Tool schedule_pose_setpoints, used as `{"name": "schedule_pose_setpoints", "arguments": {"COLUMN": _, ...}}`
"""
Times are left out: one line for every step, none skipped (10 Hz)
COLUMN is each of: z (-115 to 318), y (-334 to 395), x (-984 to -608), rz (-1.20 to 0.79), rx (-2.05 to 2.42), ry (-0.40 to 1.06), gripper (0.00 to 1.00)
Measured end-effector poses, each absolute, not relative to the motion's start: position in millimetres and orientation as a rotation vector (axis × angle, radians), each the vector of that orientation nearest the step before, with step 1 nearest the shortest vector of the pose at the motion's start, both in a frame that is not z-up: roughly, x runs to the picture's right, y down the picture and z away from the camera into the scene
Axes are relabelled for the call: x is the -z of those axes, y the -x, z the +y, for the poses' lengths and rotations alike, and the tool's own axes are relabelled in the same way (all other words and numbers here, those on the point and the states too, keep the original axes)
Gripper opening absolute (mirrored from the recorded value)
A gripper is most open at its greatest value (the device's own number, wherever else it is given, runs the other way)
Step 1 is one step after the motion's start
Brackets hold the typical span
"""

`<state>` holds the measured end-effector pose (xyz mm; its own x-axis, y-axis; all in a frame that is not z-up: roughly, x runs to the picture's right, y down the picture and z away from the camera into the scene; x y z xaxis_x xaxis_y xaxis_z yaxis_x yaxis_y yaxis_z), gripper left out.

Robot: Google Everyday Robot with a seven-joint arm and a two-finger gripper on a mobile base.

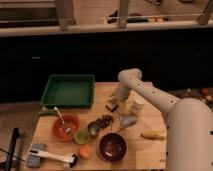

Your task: Place eraser in tray

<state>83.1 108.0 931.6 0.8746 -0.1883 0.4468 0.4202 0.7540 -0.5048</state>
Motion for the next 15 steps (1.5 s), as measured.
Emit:
{"name": "schedule_pose_setpoints", "arguments": {"z": 107.1, "y": -81.1, "x": -933.5, "rz": -0.383, "rx": 0.343, "ry": 0.635, "gripper": 0.65}}
{"name": "schedule_pose_setpoints", "arguments": {"z": 105.9, "y": -79.9, "x": -934.8, "rz": -0.380, "rx": 0.344, "ry": 0.635, "gripper": 0.57}}
{"name": "schedule_pose_setpoints", "arguments": {"z": 103.7, "y": -78.8, "x": -936.6, "rz": -0.378, "rx": 0.345, "ry": 0.633, "gripper": 0.45}}
{"name": "schedule_pose_setpoints", "arguments": {"z": 103.2, "y": -78.2, "x": -937.8, "rz": -0.376, "rx": 0.348, "ry": 0.639, "gripper": 0.32}}
{"name": "schedule_pose_setpoints", "arguments": {"z": 103.0, "y": -78.4, "x": -938.5, "rz": -0.377, "rx": 0.349, "ry": 0.642, "gripper": 0.24}}
{"name": "schedule_pose_setpoints", "arguments": {"z": 102.2, "y": -77.9, "x": -939.7, "rz": -0.377, "rx": 0.351, "ry": 0.642, "gripper": 0.15}}
{"name": "schedule_pose_setpoints", "arguments": {"z": 101.9, "y": -78.6, "x": -940.6, "rz": -0.377, "rx": 0.351, "ry": 0.645, "gripper": 0.04}}
{"name": "schedule_pose_setpoints", "arguments": {"z": 101.9, "y": -80.1, "x": -940.7, "rz": -0.375, "rx": 0.350, "ry": 0.648, "gripper": 0.00}}
{"name": "schedule_pose_setpoints", "arguments": {"z": 101.8, "y": -80.9, "x": -940.5, "rz": -0.374, "rx": 0.350, "ry": 0.649, "gripper": 0.00}}
{"name": "schedule_pose_setpoints", "arguments": {"z": 101.4, "y": -81.9, "x": -939.6, "rz": -0.373, "rx": 0.351, "ry": 0.650, "gripper": 0.00}}
{"name": "schedule_pose_setpoints", "arguments": {"z": 100.9, "y": -83.7, "x": -937.3, "rz": -0.374, "rx": 0.350, "ry": 0.653, "gripper": 0.00}}
{"name": "schedule_pose_setpoints", "arguments": {"z": 99.8, "y": -84.3, "x": -936.3, "rz": -0.379, "rx": 0.348, "ry": 0.652, "gripper": 0.00}}
{"name": "schedule_pose_setpoints", "arguments": {"z": 99.6, "y": -83.5, "x": -935.4, "rz": -0.381, "rx": 0.349, "ry": 0.650, "gripper": 0.00}}
{"name": "schedule_pose_setpoints", "arguments": {"z": 98.6, "y": -83.2, "x": -934.5, "rz": -0.382, "rx": 0.348, "ry": 0.646, "gripper": 0.00}}
{"name": "schedule_pose_setpoints", "arguments": {"z": 97.9, "y": -83.5, "x": -933.9, "rz": -0.382, "rx": 0.346, "ry": 0.641, "gripper": 0.00}}
